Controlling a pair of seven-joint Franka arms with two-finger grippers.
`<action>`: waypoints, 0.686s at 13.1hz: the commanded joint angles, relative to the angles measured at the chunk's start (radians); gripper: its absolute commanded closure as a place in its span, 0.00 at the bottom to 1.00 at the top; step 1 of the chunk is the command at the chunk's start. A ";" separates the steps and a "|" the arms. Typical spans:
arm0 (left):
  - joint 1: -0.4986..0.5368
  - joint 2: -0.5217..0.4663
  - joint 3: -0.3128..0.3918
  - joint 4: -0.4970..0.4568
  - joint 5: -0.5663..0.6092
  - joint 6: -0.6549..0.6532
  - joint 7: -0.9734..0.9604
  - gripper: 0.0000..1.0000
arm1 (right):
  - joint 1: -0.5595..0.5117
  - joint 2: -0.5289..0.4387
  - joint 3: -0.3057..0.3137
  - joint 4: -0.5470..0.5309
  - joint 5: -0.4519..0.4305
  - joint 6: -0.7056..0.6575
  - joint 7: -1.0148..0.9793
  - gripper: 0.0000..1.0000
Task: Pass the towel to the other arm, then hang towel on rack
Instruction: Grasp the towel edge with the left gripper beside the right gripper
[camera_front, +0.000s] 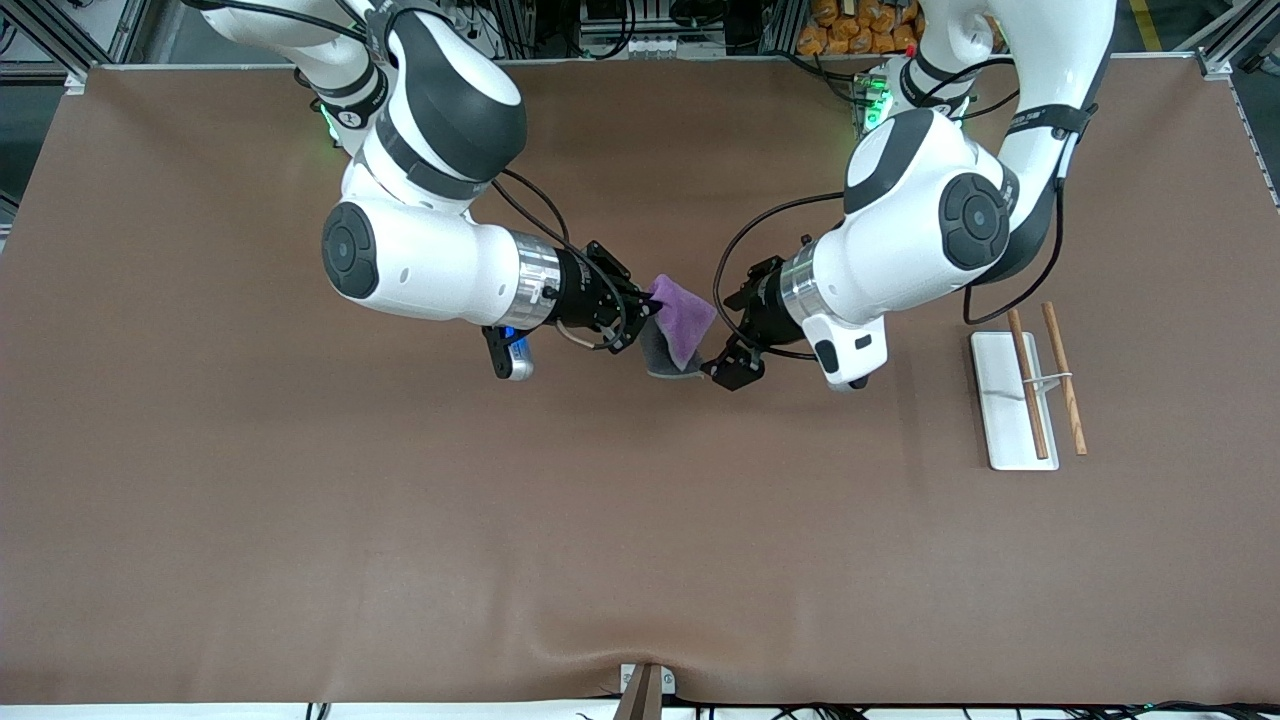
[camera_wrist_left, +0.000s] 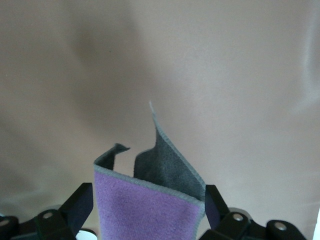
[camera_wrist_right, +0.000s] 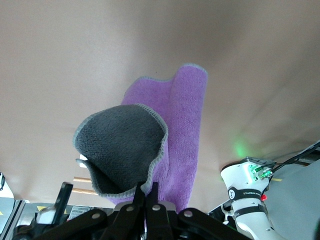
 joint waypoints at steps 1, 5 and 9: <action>0.000 -0.009 0.003 -0.017 -0.006 -0.042 -0.046 0.05 | 0.018 0.000 -0.012 0.001 0.022 0.008 0.016 1.00; 0.002 -0.020 0.008 -0.023 -0.001 -0.162 -0.190 0.06 | 0.018 -0.001 -0.013 0.001 0.020 0.008 0.016 1.00; -0.001 -0.026 0.002 -0.023 0.030 -0.193 -0.347 0.07 | 0.018 -0.001 -0.013 0.002 0.020 0.008 0.016 1.00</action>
